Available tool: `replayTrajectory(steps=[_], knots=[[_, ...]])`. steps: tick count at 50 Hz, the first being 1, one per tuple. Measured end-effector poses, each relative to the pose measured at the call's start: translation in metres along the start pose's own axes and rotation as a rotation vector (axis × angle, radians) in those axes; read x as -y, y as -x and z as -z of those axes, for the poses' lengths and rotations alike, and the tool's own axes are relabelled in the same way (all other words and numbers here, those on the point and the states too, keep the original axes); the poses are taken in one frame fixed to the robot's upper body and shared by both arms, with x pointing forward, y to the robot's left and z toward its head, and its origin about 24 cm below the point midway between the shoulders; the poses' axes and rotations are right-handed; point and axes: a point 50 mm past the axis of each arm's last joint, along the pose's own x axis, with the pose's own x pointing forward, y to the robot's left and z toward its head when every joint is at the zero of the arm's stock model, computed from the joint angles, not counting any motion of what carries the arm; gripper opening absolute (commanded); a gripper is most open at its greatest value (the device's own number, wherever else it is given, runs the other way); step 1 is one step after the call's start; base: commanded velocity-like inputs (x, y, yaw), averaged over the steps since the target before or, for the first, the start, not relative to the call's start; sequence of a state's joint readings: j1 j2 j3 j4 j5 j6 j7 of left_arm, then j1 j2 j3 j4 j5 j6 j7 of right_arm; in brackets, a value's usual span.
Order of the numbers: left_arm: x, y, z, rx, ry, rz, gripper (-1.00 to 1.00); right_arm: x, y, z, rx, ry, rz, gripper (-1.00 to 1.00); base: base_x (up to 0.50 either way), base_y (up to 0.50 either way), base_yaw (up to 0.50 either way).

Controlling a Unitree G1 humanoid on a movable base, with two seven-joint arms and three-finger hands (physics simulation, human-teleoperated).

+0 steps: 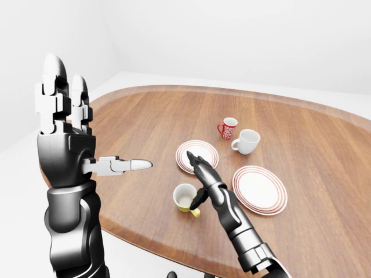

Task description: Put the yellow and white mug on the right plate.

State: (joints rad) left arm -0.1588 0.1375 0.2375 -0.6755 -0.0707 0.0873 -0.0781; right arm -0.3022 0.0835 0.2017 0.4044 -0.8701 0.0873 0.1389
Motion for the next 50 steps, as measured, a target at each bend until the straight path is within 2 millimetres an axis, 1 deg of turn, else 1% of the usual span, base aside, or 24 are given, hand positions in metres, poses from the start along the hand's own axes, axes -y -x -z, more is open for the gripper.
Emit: replayTrajectory(steps=[25, 50], knots=[[-0.002, -0.002, -0.009, 0.044, 0.000, -0.006, 1.00, -0.004, -0.008, -0.012, 0.020, 0.029, -0.014, 1.00, 0.00, 0.00, 0.00], [-0.001, -0.002, -0.011, 0.053, 0.004, -0.004, 1.00, -0.021, -0.015, -0.010, -0.015, 0.050, -0.047, 1.00, 0.00, 0.00, 0.00]])
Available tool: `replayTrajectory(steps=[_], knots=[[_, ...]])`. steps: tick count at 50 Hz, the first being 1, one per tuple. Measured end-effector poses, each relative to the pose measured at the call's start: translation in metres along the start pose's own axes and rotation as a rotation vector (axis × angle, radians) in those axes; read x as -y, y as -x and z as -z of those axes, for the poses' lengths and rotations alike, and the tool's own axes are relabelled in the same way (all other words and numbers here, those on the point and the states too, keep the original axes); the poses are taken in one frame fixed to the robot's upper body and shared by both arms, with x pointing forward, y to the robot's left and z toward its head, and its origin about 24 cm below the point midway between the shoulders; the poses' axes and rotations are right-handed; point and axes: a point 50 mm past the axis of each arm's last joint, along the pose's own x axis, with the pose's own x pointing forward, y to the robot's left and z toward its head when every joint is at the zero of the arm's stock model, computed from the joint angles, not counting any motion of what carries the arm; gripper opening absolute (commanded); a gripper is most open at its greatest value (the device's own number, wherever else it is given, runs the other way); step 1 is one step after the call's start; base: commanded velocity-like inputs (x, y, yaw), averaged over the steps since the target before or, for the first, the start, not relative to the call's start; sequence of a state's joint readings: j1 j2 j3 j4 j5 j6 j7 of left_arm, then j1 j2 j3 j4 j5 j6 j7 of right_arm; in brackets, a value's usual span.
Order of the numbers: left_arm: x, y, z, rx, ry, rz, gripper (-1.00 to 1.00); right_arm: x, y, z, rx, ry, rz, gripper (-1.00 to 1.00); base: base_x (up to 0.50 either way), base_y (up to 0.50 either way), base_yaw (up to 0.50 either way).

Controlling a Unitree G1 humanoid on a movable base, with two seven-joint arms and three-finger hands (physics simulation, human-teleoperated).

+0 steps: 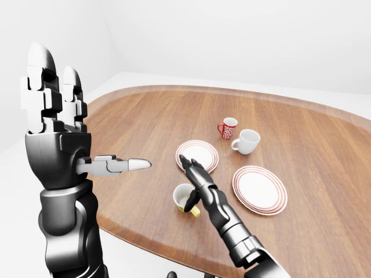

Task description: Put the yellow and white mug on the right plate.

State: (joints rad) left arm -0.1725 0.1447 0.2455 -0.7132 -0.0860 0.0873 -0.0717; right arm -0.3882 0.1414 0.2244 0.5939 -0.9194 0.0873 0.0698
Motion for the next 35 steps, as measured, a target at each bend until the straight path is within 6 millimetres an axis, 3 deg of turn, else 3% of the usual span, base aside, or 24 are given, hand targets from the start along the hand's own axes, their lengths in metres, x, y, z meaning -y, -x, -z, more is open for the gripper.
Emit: replayTrajectory(steps=[35], knots=[[0.001, 0.000, -0.001, 0.003, 0.001, 0.002, 1.00, -0.022, -0.006, 0.017, -0.084, 0.015, -0.037, 1.00, 0.00, 0.00, 0.00]])
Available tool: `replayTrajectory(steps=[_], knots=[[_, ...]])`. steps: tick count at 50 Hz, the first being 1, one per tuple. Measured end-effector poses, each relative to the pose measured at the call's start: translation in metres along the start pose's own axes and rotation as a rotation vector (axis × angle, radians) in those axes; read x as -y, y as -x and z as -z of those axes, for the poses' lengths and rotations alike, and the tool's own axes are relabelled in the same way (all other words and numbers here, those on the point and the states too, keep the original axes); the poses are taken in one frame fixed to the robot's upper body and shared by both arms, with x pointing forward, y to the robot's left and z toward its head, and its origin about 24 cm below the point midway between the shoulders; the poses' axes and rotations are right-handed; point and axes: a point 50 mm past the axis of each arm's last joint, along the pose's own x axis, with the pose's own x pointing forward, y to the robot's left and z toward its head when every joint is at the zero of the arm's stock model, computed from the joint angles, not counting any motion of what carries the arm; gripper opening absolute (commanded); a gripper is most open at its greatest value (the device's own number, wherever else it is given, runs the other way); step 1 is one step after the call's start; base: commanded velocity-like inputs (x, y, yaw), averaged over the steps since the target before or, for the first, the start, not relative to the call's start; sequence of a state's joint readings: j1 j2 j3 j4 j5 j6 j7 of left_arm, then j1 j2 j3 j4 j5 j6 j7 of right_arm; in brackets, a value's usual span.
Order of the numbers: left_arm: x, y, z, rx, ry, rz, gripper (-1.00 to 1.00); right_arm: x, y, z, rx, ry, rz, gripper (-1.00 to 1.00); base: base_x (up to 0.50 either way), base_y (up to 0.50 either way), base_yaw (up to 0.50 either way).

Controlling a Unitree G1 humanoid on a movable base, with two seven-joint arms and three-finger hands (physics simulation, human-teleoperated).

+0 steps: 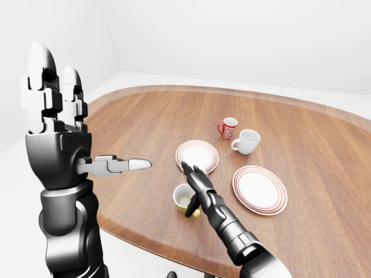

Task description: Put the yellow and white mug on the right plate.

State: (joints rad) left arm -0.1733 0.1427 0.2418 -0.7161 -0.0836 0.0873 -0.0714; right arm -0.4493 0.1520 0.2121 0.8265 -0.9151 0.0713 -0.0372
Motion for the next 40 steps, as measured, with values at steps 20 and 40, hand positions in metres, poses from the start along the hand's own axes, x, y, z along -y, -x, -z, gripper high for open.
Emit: replayTrajectory(steps=[20, 40], knots=[[0.001, 0.001, 0.001, -0.006, 0.001, 0.003, 1.00, -0.005, -0.002, 0.004, -0.017, 0.009, -0.011, 1.00, 0.00, 0.00, 0.00], [0.002, 0.001, 0.001, -0.007, 0.001, 0.004, 1.00, -0.011, -0.003, 0.008, -0.026, 0.013, -0.021, 1.00, 0.00, 0.00, 0.00]])
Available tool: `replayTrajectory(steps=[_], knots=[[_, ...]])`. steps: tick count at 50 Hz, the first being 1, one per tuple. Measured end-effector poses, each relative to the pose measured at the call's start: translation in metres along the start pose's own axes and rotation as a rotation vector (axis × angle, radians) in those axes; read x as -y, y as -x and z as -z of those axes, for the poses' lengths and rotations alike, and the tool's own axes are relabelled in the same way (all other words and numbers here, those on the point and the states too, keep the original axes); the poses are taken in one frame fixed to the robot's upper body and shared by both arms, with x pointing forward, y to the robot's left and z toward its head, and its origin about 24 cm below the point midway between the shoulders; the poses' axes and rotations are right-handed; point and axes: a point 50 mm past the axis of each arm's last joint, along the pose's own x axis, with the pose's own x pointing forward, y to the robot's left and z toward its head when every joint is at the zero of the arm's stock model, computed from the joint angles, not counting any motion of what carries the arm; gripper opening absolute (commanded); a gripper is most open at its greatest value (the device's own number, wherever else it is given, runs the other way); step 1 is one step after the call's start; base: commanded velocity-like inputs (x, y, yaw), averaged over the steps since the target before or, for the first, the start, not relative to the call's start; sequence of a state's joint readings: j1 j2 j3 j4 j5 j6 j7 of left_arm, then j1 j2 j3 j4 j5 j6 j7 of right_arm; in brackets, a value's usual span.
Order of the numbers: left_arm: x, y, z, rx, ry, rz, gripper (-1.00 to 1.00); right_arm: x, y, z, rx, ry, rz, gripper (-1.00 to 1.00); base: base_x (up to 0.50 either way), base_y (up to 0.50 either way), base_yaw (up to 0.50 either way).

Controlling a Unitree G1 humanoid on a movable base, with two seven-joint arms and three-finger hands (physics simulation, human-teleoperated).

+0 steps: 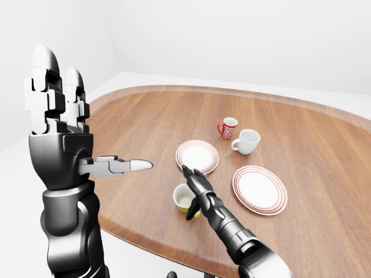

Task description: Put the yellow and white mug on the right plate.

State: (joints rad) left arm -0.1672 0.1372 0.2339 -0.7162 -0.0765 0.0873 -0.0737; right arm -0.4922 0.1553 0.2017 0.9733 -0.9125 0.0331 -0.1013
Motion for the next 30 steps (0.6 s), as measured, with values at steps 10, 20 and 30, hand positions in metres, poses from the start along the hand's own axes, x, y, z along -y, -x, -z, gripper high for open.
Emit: replayTrajectory(steps=[10, 20, 30], knots=[[0.0005, 0.0000, -0.0003, 0.001, 0.000, 0.001, 1.00, -0.0043, 0.0000, 0.0027, -0.004, 0.000, -0.006, 0.14, 0.00, 0.00, 0.00], [0.0008, 0.0002, 0.0003, -0.002, 0.000, 0.002, 1.00, -0.0068, 0.0003, 0.0021, 0.003, -0.039, -0.026, -1.00, 0.00, 0.00, 0.00], [0.0008, 0.0003, 0.0004, -0.003, 0.000, 0.003, 1.00, -0.0070, 0.0005, 0.0041, 0.003, -0.003, -0.045, -1.00, 0.00, 0.00, 0.00]])
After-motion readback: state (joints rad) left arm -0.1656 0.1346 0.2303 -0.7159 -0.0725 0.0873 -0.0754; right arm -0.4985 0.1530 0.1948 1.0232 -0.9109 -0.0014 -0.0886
